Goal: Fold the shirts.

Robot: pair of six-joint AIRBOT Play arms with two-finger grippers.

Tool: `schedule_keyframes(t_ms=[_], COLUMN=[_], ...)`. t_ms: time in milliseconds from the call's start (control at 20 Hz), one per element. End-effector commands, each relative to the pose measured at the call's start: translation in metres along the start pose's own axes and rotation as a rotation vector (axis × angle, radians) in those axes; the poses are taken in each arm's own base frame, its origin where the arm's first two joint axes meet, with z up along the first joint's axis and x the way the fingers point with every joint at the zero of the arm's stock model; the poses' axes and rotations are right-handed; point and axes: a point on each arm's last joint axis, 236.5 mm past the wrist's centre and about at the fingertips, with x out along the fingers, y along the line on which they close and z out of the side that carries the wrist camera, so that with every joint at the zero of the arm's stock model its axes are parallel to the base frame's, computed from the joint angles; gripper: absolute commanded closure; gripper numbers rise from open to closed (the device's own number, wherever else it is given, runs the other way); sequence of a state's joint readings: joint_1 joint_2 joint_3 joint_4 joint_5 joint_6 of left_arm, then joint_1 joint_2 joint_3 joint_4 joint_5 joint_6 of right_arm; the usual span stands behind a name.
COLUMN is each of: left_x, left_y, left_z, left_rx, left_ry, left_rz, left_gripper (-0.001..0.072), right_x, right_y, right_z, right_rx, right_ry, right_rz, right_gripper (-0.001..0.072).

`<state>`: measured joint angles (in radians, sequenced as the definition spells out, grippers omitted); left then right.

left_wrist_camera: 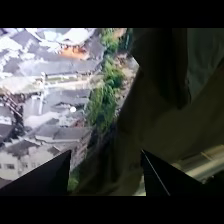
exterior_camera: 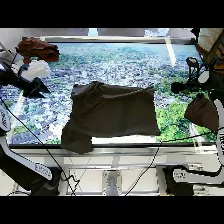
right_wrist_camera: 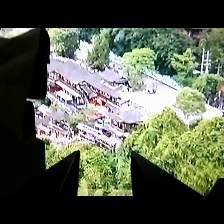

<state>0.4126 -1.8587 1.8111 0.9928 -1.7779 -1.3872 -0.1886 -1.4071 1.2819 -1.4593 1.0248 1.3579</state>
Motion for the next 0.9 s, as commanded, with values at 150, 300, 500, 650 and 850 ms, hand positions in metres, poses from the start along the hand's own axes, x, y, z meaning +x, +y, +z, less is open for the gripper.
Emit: schedule_keyframes(t_ms=[150,300,500,650,850], left_x=[0.054,0.078,0.089,0.019,-0.154], left_y=[0.0,-0.003,-0.048,-0.163,-0.26], left_z=[-0.067,-0.096,-0.077,-0.026,-0.047], left_rx=[-0.143,-0.178,-0.146,0.064,0.498], left_ry=[0.279,0.386,0.296,0.019,-0.292], left_rz=[-0.077,-0.072,-0.283,-0.87,-1.375], left_gripper=[0.0216,0.0228,0.0292,0.0695,0.07], right_x=[-0.002,-0.002,-0.002,-0.001,-0.001], right_y=[0.0,0.0,-0.001,0.003,0.007], right_z=[-0.02,-0.02,-0.014,-0.001,0.001], right_rx=[-0.032,-0.04,-0.055,-0.038,-0.026], right_ry=[0.083,0.081,0.057,0.003,-0.007], right_rz=[0.022,0.023,0.021,0.037,0.052], right_gripper=[0.0331,0.0331,0.0332,0.0333,0.0333])
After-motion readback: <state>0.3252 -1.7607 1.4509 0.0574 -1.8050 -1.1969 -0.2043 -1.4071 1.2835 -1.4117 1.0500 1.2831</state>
